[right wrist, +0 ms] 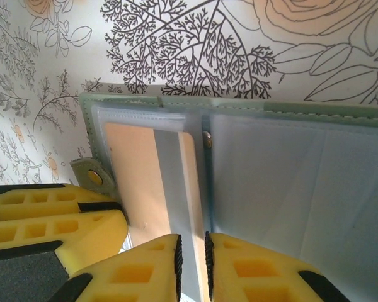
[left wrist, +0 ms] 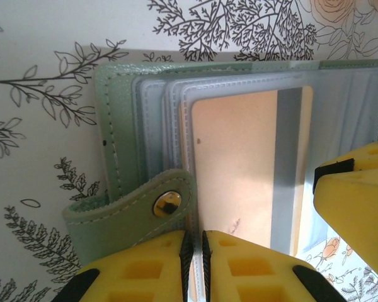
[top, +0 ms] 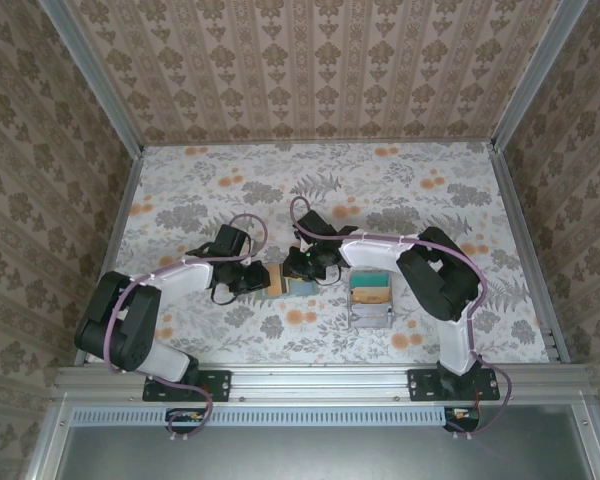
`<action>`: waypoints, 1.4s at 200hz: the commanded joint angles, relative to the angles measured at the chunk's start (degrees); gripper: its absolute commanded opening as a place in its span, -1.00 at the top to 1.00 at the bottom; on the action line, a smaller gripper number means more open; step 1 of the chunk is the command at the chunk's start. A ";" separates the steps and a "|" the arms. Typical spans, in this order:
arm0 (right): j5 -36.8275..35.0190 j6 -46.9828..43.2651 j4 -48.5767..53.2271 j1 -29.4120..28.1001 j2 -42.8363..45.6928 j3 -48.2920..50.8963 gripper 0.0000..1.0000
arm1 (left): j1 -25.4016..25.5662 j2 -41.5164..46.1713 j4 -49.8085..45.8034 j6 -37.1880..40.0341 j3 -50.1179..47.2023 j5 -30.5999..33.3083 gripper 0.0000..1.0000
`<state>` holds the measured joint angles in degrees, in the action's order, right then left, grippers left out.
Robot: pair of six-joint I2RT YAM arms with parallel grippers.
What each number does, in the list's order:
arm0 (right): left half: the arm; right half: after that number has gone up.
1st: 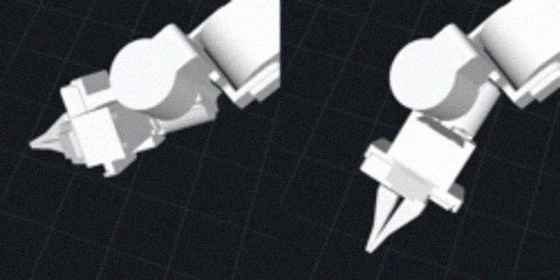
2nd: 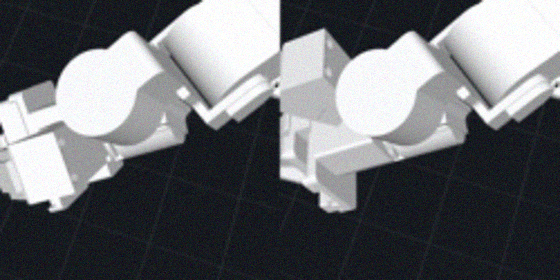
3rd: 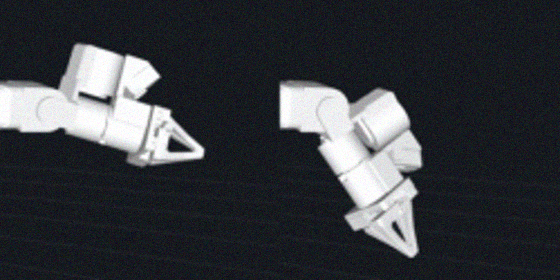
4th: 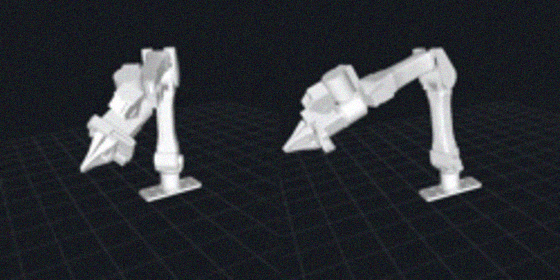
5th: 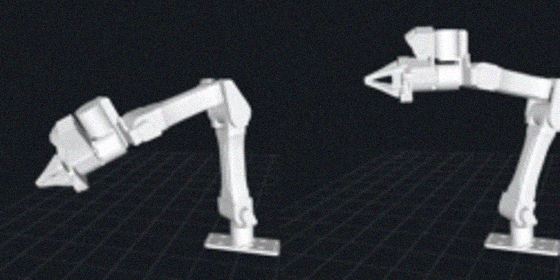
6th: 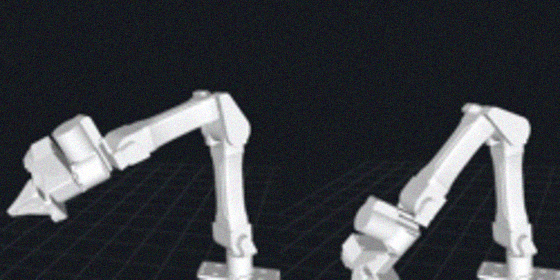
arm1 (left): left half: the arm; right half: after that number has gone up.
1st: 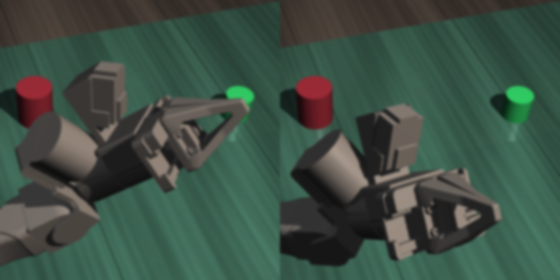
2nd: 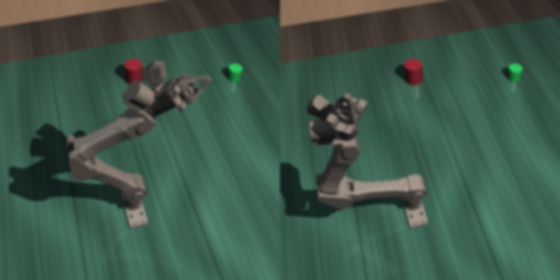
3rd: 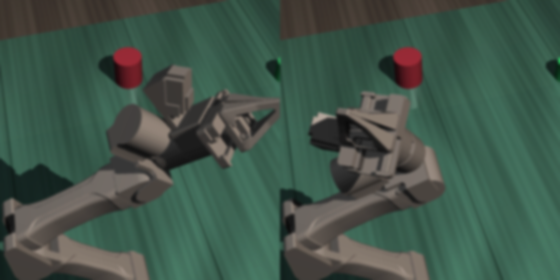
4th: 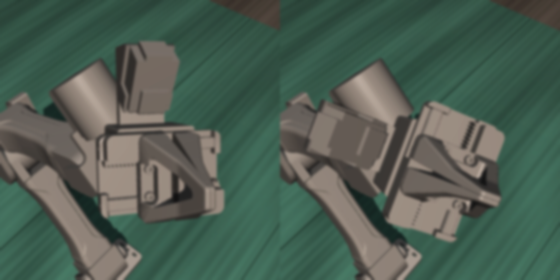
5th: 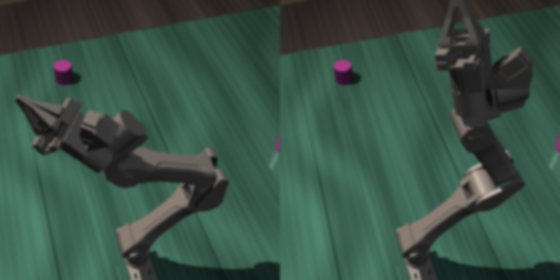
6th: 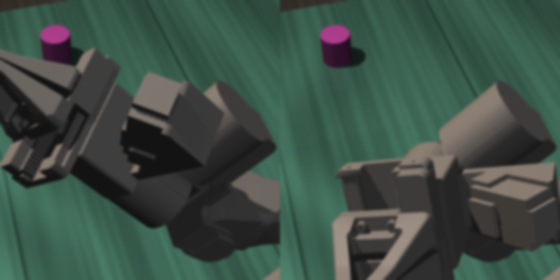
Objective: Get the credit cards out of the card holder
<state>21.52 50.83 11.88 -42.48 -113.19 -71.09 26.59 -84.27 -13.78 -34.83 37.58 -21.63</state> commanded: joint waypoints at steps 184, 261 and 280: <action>-2.24 -1.18 1.82 1.32 2.55 4.22 1.00 | -0.06 -3.20 -5.63 -0.59 0.03 5.98 1.00; -1.80 -1.98 0.91 2.25 3.61 5.11 0.71 | -0.05 -3.34 -5.80 -0.24 0.26 5.39 1.00; -0.14 -1.61 -1.37 2.14 3.08 5.32 0.48 | -0.05 -3.57 -5.55 -0.15 0.30 4.68 1.00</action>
<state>20.67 49.56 11.62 -40.38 -110.96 -66.26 26.92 -85.19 -15.05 -34.92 38.65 -20.36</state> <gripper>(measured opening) 0.198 0.047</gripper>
